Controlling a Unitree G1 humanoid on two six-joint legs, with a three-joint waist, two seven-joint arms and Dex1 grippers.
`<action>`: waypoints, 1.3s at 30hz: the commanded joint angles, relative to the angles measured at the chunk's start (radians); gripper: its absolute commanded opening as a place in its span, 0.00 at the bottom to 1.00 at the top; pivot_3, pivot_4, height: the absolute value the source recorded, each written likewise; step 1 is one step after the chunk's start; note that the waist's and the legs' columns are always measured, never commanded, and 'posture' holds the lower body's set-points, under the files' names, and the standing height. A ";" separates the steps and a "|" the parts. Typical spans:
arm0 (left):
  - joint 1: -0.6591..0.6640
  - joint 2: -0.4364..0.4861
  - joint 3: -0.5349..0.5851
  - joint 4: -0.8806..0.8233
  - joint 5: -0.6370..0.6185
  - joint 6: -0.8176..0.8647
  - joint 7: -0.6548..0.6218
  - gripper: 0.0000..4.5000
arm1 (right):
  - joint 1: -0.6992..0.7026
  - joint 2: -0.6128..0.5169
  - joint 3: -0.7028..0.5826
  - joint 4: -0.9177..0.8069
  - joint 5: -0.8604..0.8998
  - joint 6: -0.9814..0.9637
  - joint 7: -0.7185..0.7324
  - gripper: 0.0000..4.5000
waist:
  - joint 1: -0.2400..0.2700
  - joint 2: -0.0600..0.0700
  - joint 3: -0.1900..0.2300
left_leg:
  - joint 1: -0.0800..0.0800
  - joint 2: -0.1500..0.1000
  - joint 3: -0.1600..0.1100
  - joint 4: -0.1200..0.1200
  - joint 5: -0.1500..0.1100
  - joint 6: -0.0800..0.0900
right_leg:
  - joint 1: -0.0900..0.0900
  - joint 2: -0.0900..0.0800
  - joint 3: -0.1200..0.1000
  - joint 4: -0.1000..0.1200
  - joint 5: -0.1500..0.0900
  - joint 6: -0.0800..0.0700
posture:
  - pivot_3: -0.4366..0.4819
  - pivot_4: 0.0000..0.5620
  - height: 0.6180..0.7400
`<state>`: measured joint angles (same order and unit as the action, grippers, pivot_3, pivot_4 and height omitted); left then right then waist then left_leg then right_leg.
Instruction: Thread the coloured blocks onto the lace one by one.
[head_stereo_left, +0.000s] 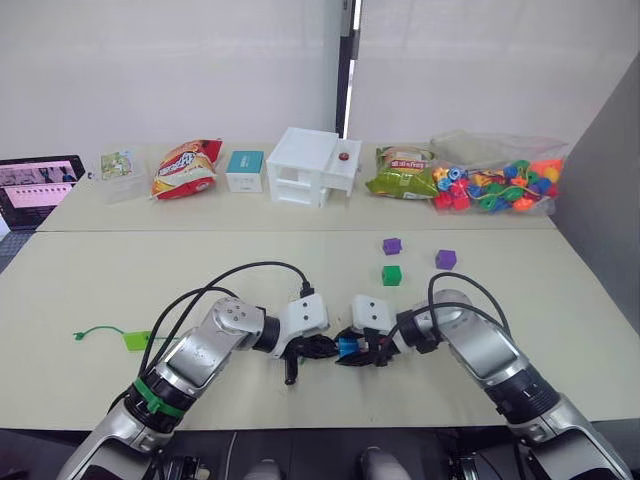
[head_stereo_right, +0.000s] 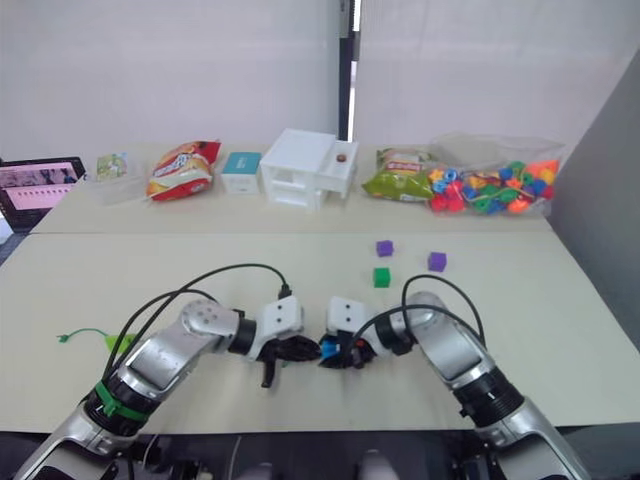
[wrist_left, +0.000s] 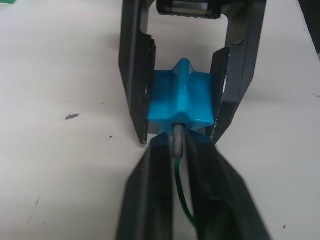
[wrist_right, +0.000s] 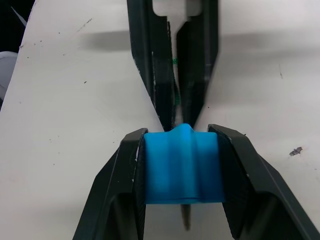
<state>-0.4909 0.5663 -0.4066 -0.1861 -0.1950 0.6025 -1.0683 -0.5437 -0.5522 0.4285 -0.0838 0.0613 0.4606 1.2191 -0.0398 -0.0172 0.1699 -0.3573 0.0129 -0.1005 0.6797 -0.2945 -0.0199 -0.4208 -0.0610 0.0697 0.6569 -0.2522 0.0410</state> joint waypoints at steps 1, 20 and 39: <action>-0.001 0.029 0.067 -0.076 -0.064 0.016 -0.032 0.43 | 0.014 0.006 0.021 -0.016 0.005 0.004 -0.004 0.31 | -0.002 0.000 0.000 | 0.000 0.000 0.000 0.000 0.000 0.000 | 0.000 0.000 0.000 0.000 0.000 0.000 | 0.48 0.27 1.00; 0.102 0.125 0.074 0.056 0.006 -0.208 -0.088 0.79 | 0.016 0.006 0.015 -0.035 0.009 0.022 -0.022 0.31 | -0.006 0.000 0.000 | 0.001 0.000 0.000 -0.001 0.000 0.000 | -0.001 0.001 0.000 0.000 0.000 0.000 | 0.48 0.27 1.00; 0.072 0.035 0.050 0.029 0.017 -0.159 -0.049 0.01 | 0.025 0.003 0.010 -0.051 0.010 0.043 -0.046 0.31 | -0.004 0.000 0.000 | 0.001 0.000 0.000 -0.001 0.000 0.000 | 0.000 0.000 0.000 0.000 0.000 0.000 | 0.48 0.27 1.00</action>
<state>-0.4045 0.6061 -0.3481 -0.1241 -0.1798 0.4370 -1.1220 -0.5309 -0.5455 0.4316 -0.1150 0.0621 0.4935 1.1763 -0.0439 -0.0172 0.1698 -0.3565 0.0132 -0.1006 0.6790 -0.2944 -0.0200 -0.4208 -0.0605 0.0698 0.6571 -0.2523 0.0409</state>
